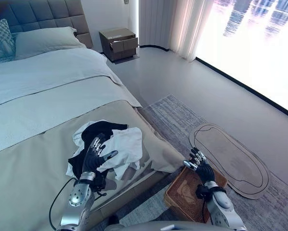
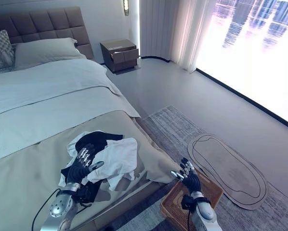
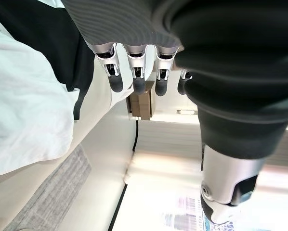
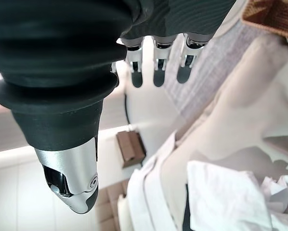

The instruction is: Pick up clothes into the bucket

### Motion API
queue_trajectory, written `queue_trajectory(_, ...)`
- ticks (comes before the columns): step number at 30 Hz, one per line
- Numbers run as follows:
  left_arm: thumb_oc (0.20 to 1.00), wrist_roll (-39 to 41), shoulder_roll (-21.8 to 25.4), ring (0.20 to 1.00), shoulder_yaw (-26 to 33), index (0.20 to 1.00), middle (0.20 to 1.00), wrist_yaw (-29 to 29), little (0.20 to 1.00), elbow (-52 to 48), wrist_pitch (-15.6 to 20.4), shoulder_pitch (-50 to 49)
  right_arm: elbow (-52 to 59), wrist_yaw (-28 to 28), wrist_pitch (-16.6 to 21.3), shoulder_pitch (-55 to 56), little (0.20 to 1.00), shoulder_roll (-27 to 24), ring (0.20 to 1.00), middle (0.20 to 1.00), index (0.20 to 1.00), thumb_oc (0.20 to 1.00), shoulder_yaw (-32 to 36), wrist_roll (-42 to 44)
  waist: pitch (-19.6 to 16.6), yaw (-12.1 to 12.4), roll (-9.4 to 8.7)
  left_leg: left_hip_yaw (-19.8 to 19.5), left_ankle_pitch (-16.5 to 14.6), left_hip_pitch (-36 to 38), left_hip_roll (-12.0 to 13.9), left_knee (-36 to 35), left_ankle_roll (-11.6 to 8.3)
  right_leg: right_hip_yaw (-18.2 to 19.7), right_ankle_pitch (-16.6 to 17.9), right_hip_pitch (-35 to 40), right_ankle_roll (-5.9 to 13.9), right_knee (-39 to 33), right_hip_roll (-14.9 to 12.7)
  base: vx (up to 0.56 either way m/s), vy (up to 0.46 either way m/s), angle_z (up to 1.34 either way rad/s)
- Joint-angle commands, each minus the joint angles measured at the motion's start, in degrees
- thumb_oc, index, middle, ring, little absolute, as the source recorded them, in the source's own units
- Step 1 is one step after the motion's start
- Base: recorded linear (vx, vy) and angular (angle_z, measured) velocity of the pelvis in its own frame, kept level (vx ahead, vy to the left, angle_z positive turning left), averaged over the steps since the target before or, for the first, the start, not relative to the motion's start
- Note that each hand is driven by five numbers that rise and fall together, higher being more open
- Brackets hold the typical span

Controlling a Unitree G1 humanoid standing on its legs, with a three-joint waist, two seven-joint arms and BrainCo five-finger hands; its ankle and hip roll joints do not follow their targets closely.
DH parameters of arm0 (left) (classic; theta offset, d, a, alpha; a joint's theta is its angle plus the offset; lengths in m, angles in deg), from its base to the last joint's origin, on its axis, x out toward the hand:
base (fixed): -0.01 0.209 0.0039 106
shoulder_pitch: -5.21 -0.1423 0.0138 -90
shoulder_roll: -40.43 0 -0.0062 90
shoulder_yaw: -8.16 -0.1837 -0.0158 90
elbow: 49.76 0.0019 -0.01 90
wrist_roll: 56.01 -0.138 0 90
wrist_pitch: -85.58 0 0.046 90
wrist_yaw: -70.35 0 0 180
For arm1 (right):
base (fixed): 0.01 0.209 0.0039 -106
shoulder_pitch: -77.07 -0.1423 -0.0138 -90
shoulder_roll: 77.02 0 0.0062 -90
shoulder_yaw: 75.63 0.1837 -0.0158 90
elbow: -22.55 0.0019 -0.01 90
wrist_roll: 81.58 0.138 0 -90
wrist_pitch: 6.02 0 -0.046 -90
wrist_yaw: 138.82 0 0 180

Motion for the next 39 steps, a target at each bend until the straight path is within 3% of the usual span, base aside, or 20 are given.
queue_trajectory(1, 1.000, -1.21, 0.82, 1.000, 1.04, 1.000, 1.000, -0.53, 1.000, -2.48, 3.16, 2.54, 3.68, 0.13, 3.36, -2.55, 1.000, -0.21, 1.000, 1.000, 1.000, 1.000, 0.70, 0.78, 1.75, 0.40, -0.51, 0.25, -3.14, -0.07, 0.41, 2.36, 0.85, 0.22, 4.37, -3.71, -1.29, 0.71, -0.75, 0.00, 0.000, 0.00)
queue_trajectory(17, 1.000, -4.89, 2.79, 1.000, 1.25, 1.000, 1.000, -1.47, 1.000, -2.70, 2.62, 1.92, 5.61, -1.43, 2.93, -1.06, 1.000, -2.09, 1.000, 1.000, 1.000, 1.000, 2.16, 0.84, 4.85, 0.31, -1.04, -3.27, -8.21, -4.93, 1.37, 15.26, 0.83, 2.63, 0.27, -4.79, -2.85, 7.18, -0.67, 0.02, -0.019, 0.03)
queue_trajectory(19, 1.000, -5.52, 2.97, 1.000, 1.42, 1.000, 1.000, -1.89, 1.000, -2.68, 2.84, 2.32, 5.88, -1.86, 2.92, -0.94, 1.000, -2.85, 1.000, 1.000, 1.000, 1.000, 2.51, 0.91, 5.94, 0.84, -1.18, -5.93, -9.72, -6.59, 0.39, 19.14, 0.62, 3.23, -0.38, -4.97, -3.22, 7.92, -0.68, 0.00, -0.022, 0.09)
queue_trajectory(21, 1.000, -6.70, 2.90, 1.000, 1.25, 1.000, 1.000, -3.24, 1.000, -2.35, 2.94, 4.15, 5.69, -0.94, 3.12, -0.83, 1.000, -3.79, 1.000, 1.000, 1.000, 1.000, 3.93, -0.45, 6.70, 0.87, -0.61, -10.03, -9.36, -7.95, -1.65, 16.72, 0.40, 2.83, -0.37, -6.05, -2.53, 9.91, -2.20, 0.00, 0.119, 0.12)
queue_trajectory(26, 1.000, -10.09, 3.57, 1.000, 1.66, 1.000, 1.000, -5.79, 1.000, -1.43, 3.13, 6.12, 5.62, 0.00, 3.72, -1.17, 1.000, -2.92, 1.000, 1.000, 1.000, 1.000, 5.87, -0.06, 6.34, -0.39, -0.88, -7.51, -10.09, -8.70, -3.43, 16.48, 2.04, 3.61, 0.52, -8.30, -1.24, 11.94, -5.55, 0.03, 0.162, 0.15)
queue_trajectory(27, 1.000, -13.64, 4.57, 1.000, 2.28, 1.000, 1.000, -7.74, 1.000, -0.92, 2.98, 6.59, 4.56, 0.52, 3.59, -2.23, 1.000, -2.83, 1.000, 1.000, 1.000, 1.000, 5.54, -0.71, 7.08, -0.37, -0.92, -6.08, -10.97, -9.16, -4.16, 17.10, 2.86, 4.48, 0.72, -9.77, -1.00, 12.11, -6.53, -0.02, 0.118, -0.03)
queue_trajectory(29, 1.000, -15.38, 4.94, 1.000, 2.49, 1.000, 1.000, -8.98, 1.000, -0.59, 2.87, 7.08, 3.97, 0.88, 3.61, -3.03, 1.000, -2.70, 1.000, 1.000, 1.000, 1.000, 5.19, -1.11, 7.57, -0.24, -1.04, -5.18, -11.30, -9.63, -4.28, 17.63, 3.14, 4.96, 1.07, -10.64, -0.78, 12.20, -6.96, -0.06, 0.146, -0.23)
queue_trajectory(32, 1.000, -26.16, 8.91, 1.000, 3.13, 1.000, 1.000, -14.66, 1.000, 1.65, 2.54, 11.43, 5.08, 1.14, 4.31, -6.52, 1.000, -4.06, 1.000, 1.000, 1.000, 1.000, 4.02, -1.69, 11.23, -0.51, -1.92, -2.99, -11.79, -14.91, -3.77, 21.03, 3.34, 7.36, 2.79, -16.95, -0.22, 12.93, -7.78, -0.15, 0.108, -0.43)
queue_trajectory(33, 1.000, -26.34, 8.88, 1.000, 3.06, 1.000, 1.000, -14.85, 1.000, 1.83, 2.60, 11.66, 5.03, 1.14, 4.32, -6.68, 1.000, -4.03, 1.000, 1.000, 1.000, 1.000, 4.06, -1.68, 11.18, -0.43, -1.92, -2.92, -11.85, -15.21, -3.73, 21.23, 3.35, 7.49, 2.79, -17.27, -0.24, 13.04, -7.76, -0.22, 0.082, -0.42)
queue_trajectory(39, 1.000, -43.77, 15.89, 1.000, 1.30, 1.000, 1.000, -25.30, 1.000, 7.19, -2.49, 23.32, 8.02, 0.26, 5.66, -11.11, 1.000, -6.57, 1.000, 1.000, 1.000, 1.000, 1.34, 0.27, 16.43, -1.59, -4.12, -2.76, -10.81, -23.63, -1.92, 23.94, 3.08, 8.46, 3.85, -25.75, -0.68, 13.61, -6.71, -0.11, 0.012, -0.17)
